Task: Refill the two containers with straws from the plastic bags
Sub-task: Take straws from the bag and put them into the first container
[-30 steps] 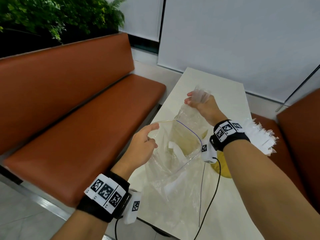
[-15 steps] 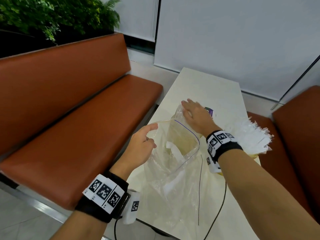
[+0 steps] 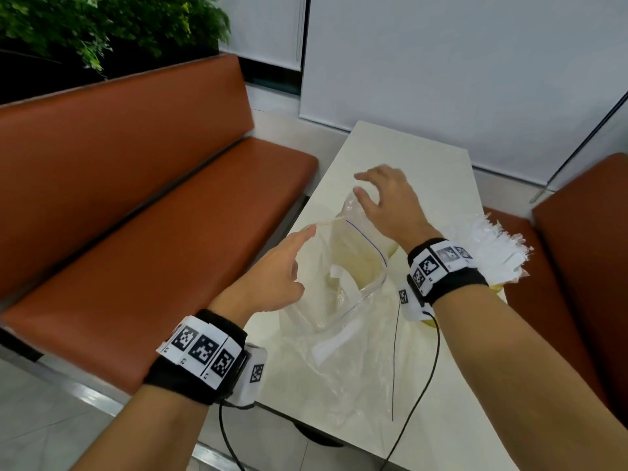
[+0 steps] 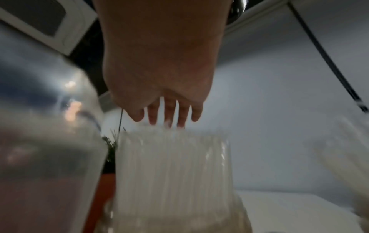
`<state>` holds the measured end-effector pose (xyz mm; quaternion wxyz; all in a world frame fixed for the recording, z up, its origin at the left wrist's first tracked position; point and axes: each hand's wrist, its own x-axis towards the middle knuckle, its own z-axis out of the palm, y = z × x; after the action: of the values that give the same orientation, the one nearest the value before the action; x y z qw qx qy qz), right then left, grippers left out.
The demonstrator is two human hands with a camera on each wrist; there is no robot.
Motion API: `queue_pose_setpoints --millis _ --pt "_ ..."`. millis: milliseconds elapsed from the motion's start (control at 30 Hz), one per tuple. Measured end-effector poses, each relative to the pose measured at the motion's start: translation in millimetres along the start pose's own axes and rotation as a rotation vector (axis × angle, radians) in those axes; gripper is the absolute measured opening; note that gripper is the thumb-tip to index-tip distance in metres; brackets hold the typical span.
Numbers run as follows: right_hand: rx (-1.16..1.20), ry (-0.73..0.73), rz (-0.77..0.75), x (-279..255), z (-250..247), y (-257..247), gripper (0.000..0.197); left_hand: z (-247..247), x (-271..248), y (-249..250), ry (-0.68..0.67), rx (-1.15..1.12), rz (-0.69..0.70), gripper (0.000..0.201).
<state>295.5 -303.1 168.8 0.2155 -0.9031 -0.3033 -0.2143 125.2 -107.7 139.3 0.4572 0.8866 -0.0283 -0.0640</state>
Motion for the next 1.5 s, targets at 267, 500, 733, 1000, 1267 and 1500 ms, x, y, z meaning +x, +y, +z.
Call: queue_pose_setpoints --millis 267,500,733,1000,1267,1500 --pt "-0.012 -1.015 0.024 -40.9 -13.7 -78.0 0.017 5.4 1.2 -11.5 0.032 -0.273 0.089 0.087" --pt "0.233 -1.183 0.091 -77.6 29.9 -101.9 0.016 19.9 1.0 4.4 0.146 -0.53 0.051 0.086" --pt "0.54 -1.07 0.268 -82.9 27.2 -91.5 0.032 18.9 -1.5 -6.7 0.222 -0.638 0.019 0.048" --pt "0.892 -0.702 0.206 -41.3 -50.1 -92.9 0.027 22.8 -16.0 -30.9 0.246 -0.579 -0.032 0.053" --pt "1.095 0.031 0.102 27.8 -145.0 -80.9 0.017 16.1 -16.1 -55.7 0.306 -0.511 -0.026 0.055" --pt "0.817 0.087 0.343 45.9 -89.3 -33.5 0.018 6.8 -13.1 -59.0 0.337 -0.476 -0.04 0.063"
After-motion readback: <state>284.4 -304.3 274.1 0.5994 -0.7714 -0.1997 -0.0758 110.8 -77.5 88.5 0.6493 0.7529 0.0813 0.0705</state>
